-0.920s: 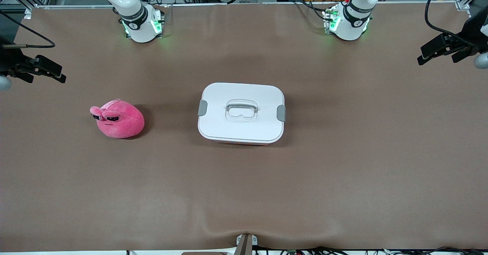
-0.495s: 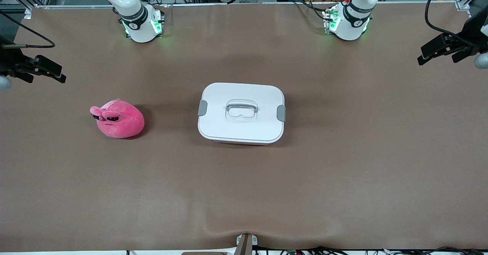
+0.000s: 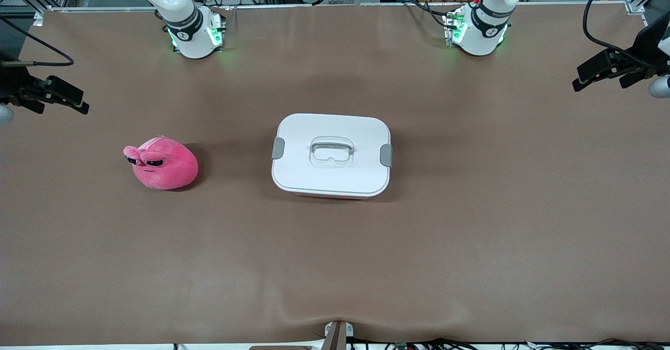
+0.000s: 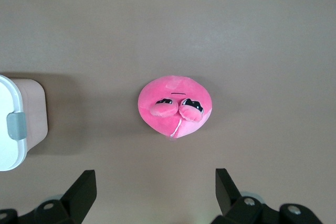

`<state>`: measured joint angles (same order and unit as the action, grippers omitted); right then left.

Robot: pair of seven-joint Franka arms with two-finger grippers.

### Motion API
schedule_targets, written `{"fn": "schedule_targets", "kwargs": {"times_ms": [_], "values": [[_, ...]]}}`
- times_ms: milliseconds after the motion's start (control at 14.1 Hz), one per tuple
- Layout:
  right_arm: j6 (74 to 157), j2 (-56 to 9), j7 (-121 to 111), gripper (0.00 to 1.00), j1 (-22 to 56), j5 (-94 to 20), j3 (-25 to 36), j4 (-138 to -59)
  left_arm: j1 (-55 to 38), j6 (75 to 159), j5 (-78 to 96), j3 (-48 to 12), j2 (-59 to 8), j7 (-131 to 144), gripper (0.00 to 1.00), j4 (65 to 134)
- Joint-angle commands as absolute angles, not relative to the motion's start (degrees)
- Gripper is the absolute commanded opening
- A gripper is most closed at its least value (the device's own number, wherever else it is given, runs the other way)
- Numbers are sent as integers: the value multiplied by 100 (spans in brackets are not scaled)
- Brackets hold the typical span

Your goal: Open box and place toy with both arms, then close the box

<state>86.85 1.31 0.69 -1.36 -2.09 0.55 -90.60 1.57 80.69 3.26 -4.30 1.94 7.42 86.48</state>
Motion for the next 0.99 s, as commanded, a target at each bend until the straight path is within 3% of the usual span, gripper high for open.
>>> {"fn": "schedule_targets", "kwargs": {"times_ms": [0,425,920], "values": [[8692,237,70,100,-176,-123,26,-9123,167,7989,246,-422,45,703,100,8561],[8727,194,26,100,-369,-132,26,-9123,-78,8068,272,-518,-518,1633,100,8174],[8886,-446,70,100,-299,-149,9,-8747,-684,8964,308,-615,-948,3354,100,8165]]}}
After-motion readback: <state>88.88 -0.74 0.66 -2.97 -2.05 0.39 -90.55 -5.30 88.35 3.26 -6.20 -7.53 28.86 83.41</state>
